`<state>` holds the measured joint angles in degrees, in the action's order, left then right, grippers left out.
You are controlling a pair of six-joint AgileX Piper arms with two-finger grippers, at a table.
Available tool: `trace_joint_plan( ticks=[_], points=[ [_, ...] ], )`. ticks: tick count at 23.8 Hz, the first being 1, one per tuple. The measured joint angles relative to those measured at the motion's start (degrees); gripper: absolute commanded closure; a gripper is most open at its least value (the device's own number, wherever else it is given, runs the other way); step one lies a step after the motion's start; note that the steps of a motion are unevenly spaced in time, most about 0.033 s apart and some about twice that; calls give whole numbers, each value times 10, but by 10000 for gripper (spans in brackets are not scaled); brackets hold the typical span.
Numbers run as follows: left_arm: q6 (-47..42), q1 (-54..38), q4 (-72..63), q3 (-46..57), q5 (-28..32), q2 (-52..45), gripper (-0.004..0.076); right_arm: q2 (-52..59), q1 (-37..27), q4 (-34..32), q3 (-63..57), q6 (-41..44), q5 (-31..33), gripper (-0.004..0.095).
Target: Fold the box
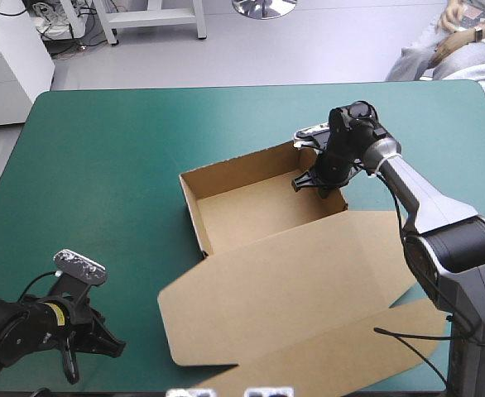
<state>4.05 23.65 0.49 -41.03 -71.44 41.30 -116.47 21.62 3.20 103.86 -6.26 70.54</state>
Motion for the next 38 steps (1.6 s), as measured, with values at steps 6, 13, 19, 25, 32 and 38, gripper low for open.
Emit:
trace_joint_plan(
  ticks=[6,13,19,25,32,38],
  points=[
    [0,0,0,0,12,0,731,-1,-11,-4,57,1,1,927],
    [0,0,2,0,7,0,731,-1,-121,-13,129,-2,3,927],
    [1,0,3,0,13,0,731,-1,-289,-20,129,-2,4,925],
    [3,0,6,0,18,0,731,-7,-400,-21,129,-2,5,925],
    [5,0,7,0,24,0,731,-41,-429,-28,129,-2,5,925],
    [4,0,7,0,24,0,731,-58,-441,-28,129,-2,0,925]
  ],
)
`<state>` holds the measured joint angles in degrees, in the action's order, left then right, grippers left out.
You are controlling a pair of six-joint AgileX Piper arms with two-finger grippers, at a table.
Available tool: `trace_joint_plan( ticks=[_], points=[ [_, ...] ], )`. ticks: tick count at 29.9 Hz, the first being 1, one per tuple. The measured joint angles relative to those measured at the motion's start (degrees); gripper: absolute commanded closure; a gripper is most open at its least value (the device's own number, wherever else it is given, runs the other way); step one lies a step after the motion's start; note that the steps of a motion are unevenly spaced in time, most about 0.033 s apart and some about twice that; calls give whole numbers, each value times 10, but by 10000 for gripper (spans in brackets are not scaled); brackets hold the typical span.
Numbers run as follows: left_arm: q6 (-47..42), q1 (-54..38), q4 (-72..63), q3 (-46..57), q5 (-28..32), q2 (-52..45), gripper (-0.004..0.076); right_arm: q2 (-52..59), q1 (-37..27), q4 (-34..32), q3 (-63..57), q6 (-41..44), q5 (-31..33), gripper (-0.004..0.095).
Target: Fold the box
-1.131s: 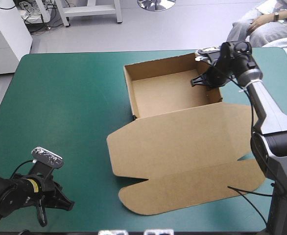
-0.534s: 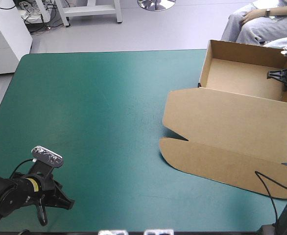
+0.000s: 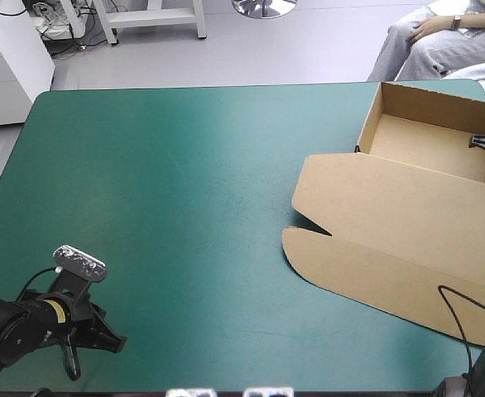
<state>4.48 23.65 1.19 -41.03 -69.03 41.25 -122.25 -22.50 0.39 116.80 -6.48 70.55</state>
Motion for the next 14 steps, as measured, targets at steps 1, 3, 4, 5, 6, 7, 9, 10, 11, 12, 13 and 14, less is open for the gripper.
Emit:
trace_joint_plan(
  ticks=[1,3,4,5,6,7,9,10,11,12,13,14],
  points=[
    [-1,0,0,0,0,0,731,-1,-3,0,0,0,-1,925],
    [-2,0,0,0,0,0,732,-3,-15,1,0,1,-2,925],
    [-2,0,0,0,-1,0,731,-3,-22,1,0,1,-2,925],
    [-4,0,0,0,-1,0,731,-4,-29,1,0,1,-2,924],
    [-4,0,0,0,-1,0,731,-4,-37,1,0,1,-2,920],
    [-4,0,0,0,-2,0,731,-4,-44,1,0,1,-2,903],
    [-4,0,0,0,-2,0,732,-4,-59,1,0,0,-2,813],
    [-4,0,0,0,-2,0,731,-4,-65,1,0,-3,-2,735],
    [-4,0,0,0,-2,0,731,-4,-71,1,0,-5,-2,637],
    [-4,0,0,0,-2,0,731,-4,-75,1,0,-7,-2,524],
    [-4,0,0,0,-2,0,731,-4,-80,4,0,-9,-2,428],
    [-4,0,0,0,-2,0,731,-4,-83,7,0,-9,-2,310]
  ],
)
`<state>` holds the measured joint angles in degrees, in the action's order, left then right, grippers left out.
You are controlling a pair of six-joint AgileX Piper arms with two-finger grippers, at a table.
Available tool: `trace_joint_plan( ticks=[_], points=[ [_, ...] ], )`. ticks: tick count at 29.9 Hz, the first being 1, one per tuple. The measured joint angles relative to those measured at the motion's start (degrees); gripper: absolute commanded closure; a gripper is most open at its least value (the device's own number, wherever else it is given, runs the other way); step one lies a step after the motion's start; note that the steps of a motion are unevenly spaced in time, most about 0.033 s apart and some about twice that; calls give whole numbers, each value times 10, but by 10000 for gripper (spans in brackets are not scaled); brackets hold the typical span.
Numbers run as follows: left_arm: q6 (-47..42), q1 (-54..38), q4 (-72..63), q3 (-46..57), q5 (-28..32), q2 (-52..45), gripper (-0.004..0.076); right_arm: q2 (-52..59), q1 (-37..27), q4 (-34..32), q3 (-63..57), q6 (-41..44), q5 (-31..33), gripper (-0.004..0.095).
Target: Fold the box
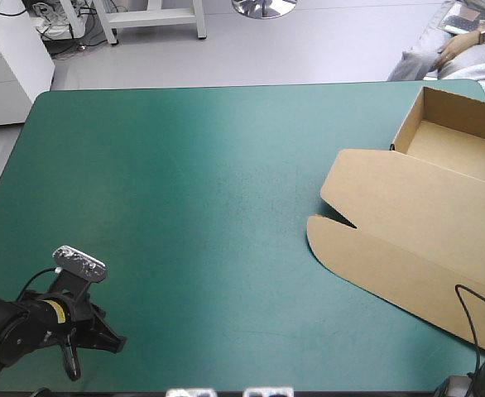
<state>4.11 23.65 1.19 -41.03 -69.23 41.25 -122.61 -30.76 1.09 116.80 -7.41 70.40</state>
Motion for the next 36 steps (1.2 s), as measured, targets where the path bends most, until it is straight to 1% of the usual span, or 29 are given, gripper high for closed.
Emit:
trace_joint_plan(
  ticks=[1,2,3,4,5,8,11,14,17,19,20,21,23,24,30,33,36],
  points=[
    [0,0,0,0,0,0,731,0,-3,5,0,-1,-1,201],
    [0,0,0,0,0,0,731,0,-4,8,0,-1,-1,128],
    [0,0,0,0,0,0,731,0,-5,11,0,-1,-2,62],
    [0,0,0,0,1,0,731,0,-6,17,0,-1,-4,24],
    [0,0,0,0,2,0,731,0,-6,25,0,-1,-6,15],
    [0,0,0,0,7,0,734,1,-7,49,5,-8,-9,39],
    [0,0,0,0,8,0,734,1,-7,73,36,-16,1,98],
    [0,0,0,0,8,0,734,9,-7,103,73,-16,6,221],
    [0,0,0,0,9,0,734,35,-8,139,91,-16,6,408],
    [0,0,0,0,11,0,734,59,-6,154,102,-16,8,575],
    [0,0,0,0,12,0,734,70,-5,159,105,-17,8,643],
    [0,0,0,0,14,0,734,83,-4,162,108,-17,9,742],
    [0,0,0,0,19,0,734,109,-3,172,110,-17,9,878],
    [0,0,0,0,22,0,734,120,-2,176,111,-20,9,927],
    [0,0,0,0,34,0,734,176,14,211,111,-42,9,921],
    [0,0,-3,0,35,0,734,209,34,214,108,-47,9,921],
    [0,0,-5,0,37,0,734,245,69,216,99,-64,9,921]
  ],
)
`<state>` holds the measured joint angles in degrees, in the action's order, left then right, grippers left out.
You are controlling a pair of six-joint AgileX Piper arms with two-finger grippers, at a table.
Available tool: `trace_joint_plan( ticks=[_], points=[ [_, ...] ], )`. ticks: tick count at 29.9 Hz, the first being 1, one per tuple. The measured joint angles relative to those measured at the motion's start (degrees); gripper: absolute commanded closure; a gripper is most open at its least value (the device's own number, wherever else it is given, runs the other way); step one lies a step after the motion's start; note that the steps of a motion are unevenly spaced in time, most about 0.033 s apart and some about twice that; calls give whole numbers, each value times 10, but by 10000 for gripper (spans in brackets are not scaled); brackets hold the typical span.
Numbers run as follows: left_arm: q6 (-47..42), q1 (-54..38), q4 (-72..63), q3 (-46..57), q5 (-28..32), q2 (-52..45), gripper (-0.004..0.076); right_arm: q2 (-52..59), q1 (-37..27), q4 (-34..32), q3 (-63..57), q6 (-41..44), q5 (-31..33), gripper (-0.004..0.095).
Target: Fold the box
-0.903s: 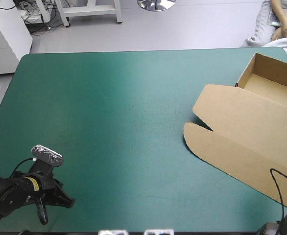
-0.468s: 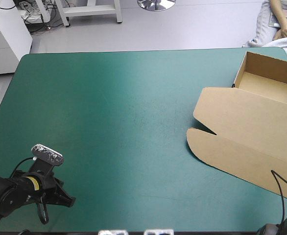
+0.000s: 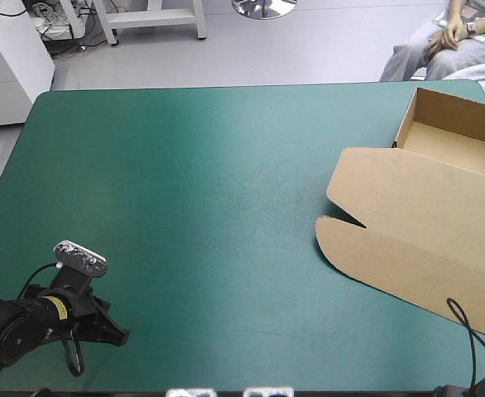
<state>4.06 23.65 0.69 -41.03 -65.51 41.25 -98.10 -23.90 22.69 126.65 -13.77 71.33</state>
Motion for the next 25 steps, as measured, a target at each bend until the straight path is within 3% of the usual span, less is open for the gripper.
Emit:
trace_joint_plan(
  ticks=[15,25],
  points=[
    [0,0,-2,0,60,0,734,201,237,-48,-209,-41,0,921],
    [0,0,-2,0,74,0,734,332,358,-65,-483,-41,-10,919]
  ],
)
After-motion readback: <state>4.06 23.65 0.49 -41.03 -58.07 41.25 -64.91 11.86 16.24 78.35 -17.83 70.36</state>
